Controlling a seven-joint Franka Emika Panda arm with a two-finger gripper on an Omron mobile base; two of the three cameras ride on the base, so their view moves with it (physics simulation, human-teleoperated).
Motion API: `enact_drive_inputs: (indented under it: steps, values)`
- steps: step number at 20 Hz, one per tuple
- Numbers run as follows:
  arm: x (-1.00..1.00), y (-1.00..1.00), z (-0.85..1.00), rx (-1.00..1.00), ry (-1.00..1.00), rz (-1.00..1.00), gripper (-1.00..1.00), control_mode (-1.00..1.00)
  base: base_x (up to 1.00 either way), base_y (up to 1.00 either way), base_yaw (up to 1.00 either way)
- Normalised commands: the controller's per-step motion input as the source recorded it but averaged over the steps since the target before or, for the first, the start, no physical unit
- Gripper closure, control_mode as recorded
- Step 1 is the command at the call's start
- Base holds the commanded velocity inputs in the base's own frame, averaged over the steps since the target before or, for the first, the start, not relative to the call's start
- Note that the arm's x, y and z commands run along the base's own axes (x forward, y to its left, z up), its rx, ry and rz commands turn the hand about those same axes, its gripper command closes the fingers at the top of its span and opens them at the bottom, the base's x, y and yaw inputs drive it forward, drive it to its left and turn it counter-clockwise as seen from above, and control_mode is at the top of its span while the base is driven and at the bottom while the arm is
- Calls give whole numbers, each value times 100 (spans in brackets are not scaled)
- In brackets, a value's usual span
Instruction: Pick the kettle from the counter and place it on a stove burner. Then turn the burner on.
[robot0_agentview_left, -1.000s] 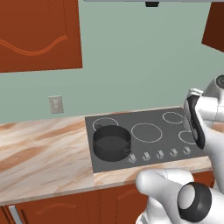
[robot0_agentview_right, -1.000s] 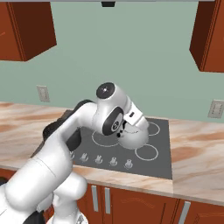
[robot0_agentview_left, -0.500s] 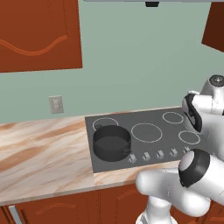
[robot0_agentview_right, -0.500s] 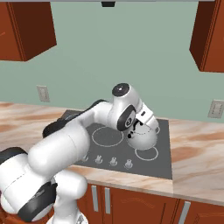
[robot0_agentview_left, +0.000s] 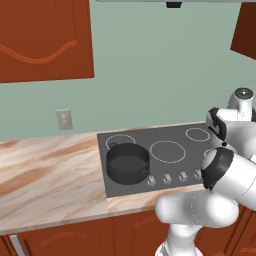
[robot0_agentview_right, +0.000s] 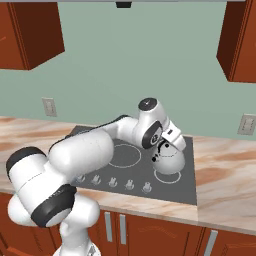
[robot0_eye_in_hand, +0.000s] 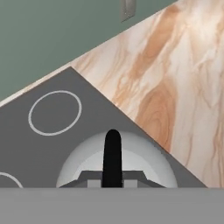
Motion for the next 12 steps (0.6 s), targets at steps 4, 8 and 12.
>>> enact_drive_inputs:
  steps: [4, 8, 12]
  values:
    - [14, 0, -27, 9, 2, 0, 100, -100, 0, 0, 0]
    - [9, 0, -21, 11, 0, 0, 100, -100, 0, 0, 0]
    - [4, 0, -29, 11, 0, 0, 100, -100, 0, 0, 0]
